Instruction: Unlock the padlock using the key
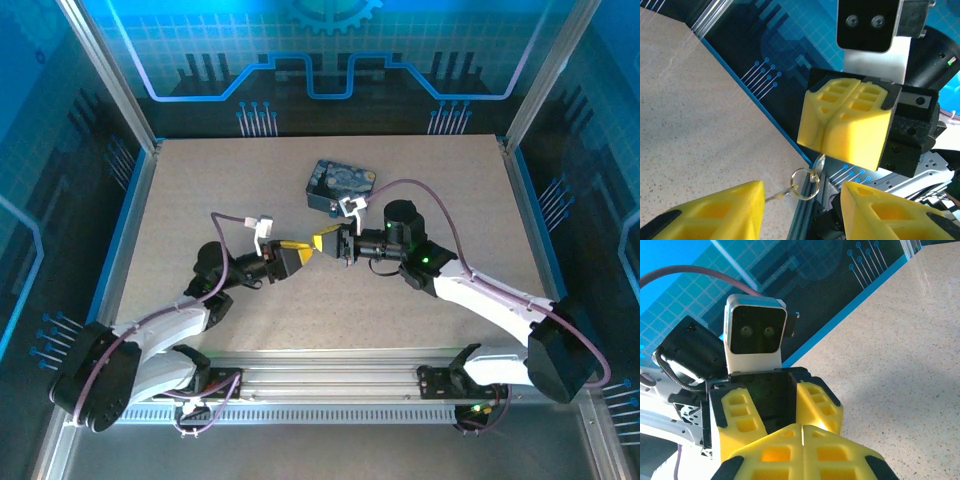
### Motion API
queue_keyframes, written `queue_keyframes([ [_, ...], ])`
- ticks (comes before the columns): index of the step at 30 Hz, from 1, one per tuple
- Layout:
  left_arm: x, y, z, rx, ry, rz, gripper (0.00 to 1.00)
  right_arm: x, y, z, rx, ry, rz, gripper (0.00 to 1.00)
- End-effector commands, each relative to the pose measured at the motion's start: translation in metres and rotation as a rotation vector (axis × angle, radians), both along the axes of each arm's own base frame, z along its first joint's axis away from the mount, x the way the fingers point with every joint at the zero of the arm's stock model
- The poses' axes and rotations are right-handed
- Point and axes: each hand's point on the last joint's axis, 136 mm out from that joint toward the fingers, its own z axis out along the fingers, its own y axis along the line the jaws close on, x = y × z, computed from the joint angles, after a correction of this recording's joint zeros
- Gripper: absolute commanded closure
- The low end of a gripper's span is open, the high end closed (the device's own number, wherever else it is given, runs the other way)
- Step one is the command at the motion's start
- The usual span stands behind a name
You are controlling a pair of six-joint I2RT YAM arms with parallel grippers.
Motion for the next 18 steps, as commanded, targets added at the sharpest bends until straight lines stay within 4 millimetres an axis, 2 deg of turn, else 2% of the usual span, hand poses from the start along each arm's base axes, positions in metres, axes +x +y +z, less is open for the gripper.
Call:
queue_keyframes([
  [1,-0.0019,0.0032,0.0173,-0.043,-0.061,-0.01,0.56,-0.0051,0.0001,0.008,0.025,-0.021,0.005,1.0],
  [18,0.0004,-0.0023,0.0174,-0.082,-0.049,-0.053,0.65,-0.0024,0.0036,0.0085,0.038,-0.009,0.002,1.0],
])
